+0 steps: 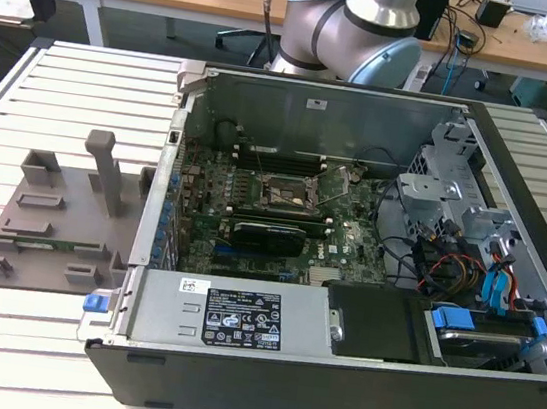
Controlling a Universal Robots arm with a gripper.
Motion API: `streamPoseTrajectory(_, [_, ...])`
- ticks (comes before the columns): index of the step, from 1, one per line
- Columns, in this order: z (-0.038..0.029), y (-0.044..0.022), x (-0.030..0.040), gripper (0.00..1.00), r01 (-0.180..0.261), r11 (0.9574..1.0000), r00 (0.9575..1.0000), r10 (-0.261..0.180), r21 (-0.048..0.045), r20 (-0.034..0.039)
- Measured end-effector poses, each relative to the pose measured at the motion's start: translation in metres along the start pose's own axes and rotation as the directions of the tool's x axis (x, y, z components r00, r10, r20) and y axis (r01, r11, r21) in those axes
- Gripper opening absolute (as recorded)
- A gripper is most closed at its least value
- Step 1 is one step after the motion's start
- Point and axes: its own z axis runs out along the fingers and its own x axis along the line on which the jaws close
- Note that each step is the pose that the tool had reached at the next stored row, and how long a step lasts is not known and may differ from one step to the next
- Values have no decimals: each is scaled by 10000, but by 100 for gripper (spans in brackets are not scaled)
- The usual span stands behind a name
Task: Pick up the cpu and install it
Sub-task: 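Pick up the cpu and move it towards the insertion slot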
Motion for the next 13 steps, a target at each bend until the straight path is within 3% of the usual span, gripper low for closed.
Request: streamPoseTrajectory(13, [107, 3, -125, 55, 1, 10000, 10000, -1, -1, 1])
